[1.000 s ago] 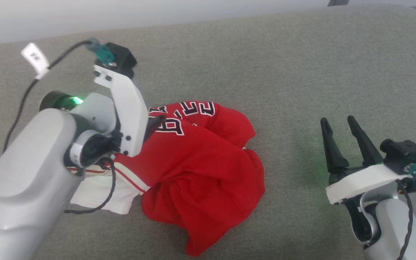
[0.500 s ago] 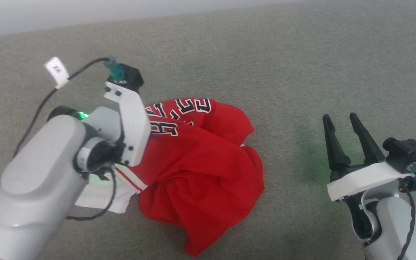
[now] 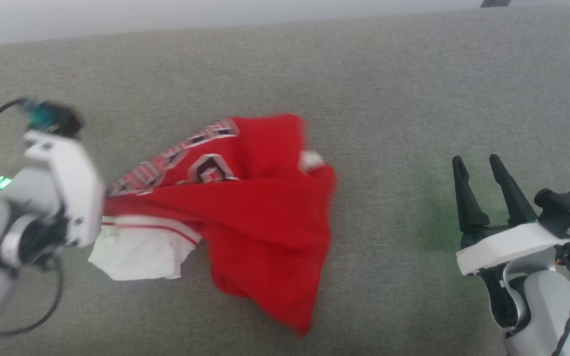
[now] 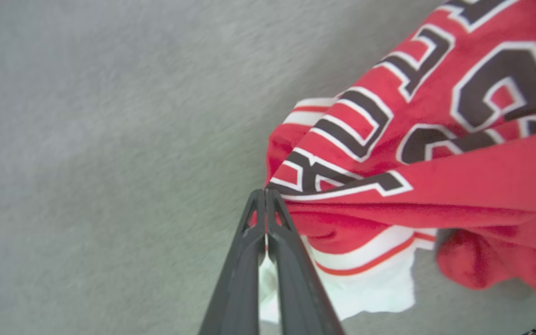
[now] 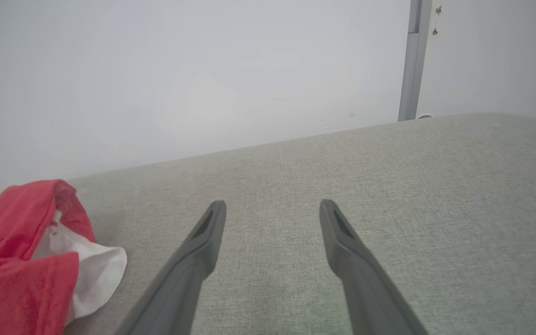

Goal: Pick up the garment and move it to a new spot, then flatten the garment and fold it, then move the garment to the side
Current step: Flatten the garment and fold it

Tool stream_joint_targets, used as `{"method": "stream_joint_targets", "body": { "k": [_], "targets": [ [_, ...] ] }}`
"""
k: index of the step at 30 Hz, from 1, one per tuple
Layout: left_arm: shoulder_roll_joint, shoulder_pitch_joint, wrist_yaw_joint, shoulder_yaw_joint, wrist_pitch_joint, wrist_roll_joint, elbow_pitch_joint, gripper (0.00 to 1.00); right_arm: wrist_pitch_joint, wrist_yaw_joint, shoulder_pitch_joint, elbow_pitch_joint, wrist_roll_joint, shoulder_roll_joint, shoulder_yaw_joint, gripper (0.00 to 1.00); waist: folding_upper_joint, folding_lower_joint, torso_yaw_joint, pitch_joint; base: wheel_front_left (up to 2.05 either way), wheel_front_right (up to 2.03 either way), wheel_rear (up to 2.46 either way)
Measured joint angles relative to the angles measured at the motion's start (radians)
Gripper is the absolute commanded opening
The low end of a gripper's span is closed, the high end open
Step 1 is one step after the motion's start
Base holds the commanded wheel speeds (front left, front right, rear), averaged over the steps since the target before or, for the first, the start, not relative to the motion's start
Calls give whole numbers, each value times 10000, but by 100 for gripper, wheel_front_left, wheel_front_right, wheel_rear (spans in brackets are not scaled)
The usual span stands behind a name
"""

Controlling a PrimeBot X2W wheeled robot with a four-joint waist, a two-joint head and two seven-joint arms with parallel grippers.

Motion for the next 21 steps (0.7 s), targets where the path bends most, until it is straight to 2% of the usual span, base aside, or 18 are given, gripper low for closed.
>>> {"method": "stream_joint_targets", "body": {
  "k": [3,5,11,12,13,14,21],
  "targets": [
    [504,675,238,226,-121,-29,-17,0,40,0,50,-52,0,-15,6,100,0,0,107,-14,0,0,0],
    [577,1056,370,374,-226,-207,33,0,100,0,48,-98,0,-25,58,100,0,0,171,-20,0,0,0],
    [138,1774,504,506,-803,-606,196,0,290,0,40,-267,33,-98,265,100,0,0,412,-52,0,0,0],
    [40,1796,506,499,-895,-635,209,19,316,-2,36,-284,36,-119,322,100,0,0,450,-71,0,0,0],
    [-46,1813,476,512,-1051,-635,207,45,368,0,31,-291,65,-136,391,100,0,0,485,-98,0,0,0],
    [-148,1822,454,571,-1281,-642,207,100,416,0,29,-307,109,-153,472,100,0,0,519,-132,0,0,0],
    [-472,2059,267,988,-3131,-499,-130,100,855,0,19,-330,355,-410,1014,100,0,0,783,-491,0,0,0]
  ]
}}
